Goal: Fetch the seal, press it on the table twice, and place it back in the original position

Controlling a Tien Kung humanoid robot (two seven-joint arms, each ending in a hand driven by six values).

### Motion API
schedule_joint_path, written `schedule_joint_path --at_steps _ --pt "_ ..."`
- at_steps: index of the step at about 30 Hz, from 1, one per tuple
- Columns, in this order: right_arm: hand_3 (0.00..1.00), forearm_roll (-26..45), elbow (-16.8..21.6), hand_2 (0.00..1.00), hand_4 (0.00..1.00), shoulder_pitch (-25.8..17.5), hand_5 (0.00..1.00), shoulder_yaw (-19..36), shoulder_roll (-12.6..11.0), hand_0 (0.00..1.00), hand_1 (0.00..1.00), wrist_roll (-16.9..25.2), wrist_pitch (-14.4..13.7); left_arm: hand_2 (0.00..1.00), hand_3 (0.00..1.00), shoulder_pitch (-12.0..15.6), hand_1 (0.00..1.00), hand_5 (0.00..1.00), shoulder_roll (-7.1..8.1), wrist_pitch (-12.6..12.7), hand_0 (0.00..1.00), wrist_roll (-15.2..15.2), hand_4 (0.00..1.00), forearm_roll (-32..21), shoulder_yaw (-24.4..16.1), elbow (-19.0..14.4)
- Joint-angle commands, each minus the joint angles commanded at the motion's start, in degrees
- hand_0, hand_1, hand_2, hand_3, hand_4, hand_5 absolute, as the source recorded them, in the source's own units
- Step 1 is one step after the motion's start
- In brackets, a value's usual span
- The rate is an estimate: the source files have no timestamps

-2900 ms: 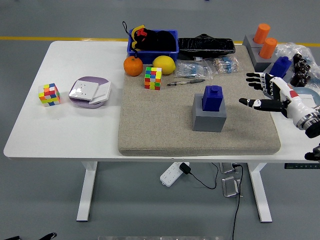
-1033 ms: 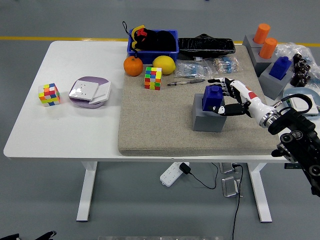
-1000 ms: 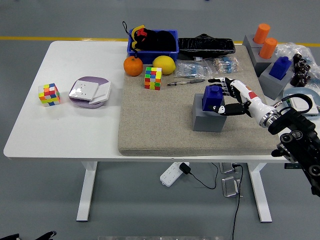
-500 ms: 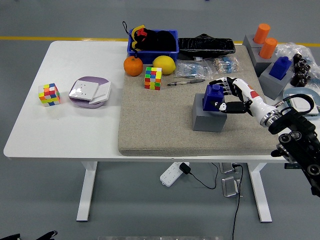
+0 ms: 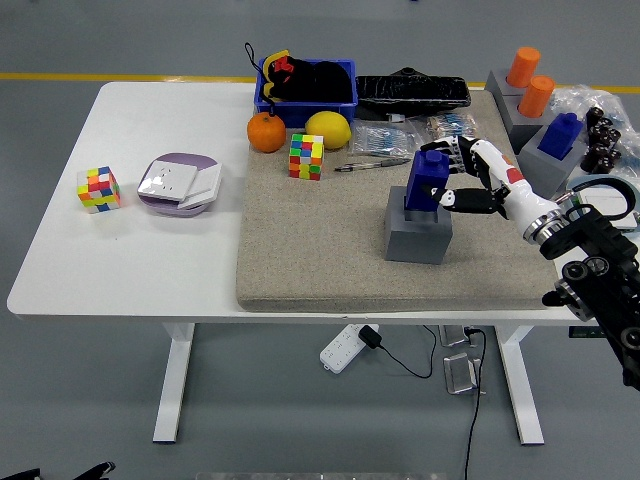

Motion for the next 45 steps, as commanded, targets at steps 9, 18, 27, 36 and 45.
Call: schedule_joint_path --at_steps 9,18,27,36,45 --pt "0.507 -2.5 4.7 0.471 0.677 -3.0 0.002 6.5 -2.2 0.593 0.470 -0.3 0.1 0.761 0.798 0.2 0.784 0.431 0.00 0.0 0.812 -0.2 0.678 -0.6 0.3 0.0" --pt "0.504 -4.9 1.3 0.470 0.679 -6.5 0.002 12.4 -4.3 0.594 0.469 -0.2 -0.2 0.760 0.798 0.2 0.784 0.430 -0.21 -0.1 0.812 -0.1 0.679 -0.7 0.2 0.1" --pt "0.502 -5.7 -3.6 0.469 0.680 -8.8 0.002 11.7 -2.7 0.591 0.467 0.2 -0.8 0.761 0.798 0.0 0.784 0.426 -0.31 -0.2 0.812 -0.5 0.679 -1.4 1.0 0.0" --pt "0.502 -5.7 -6.6 0.467 0.680 -9.7 0.002 9.3 -0.7 0.590 0.466 0.3 -1.2 0.760 0.798 0.3 0.784 0.424 -0.43 -0.2 0.812 -0.2 0.679 -0.6 0.4 0.1" --pt "0.499 -5.4 -7.3 0.464 0.680 -9.9 0.002 8.2 -0.3 0.588 0.465 0.4 -1.4 0.762 0.797 0.3 0.784 0.426 -0.47 -0.2 0.812 -0.2 0.681 -0.5 0.3 0.1"
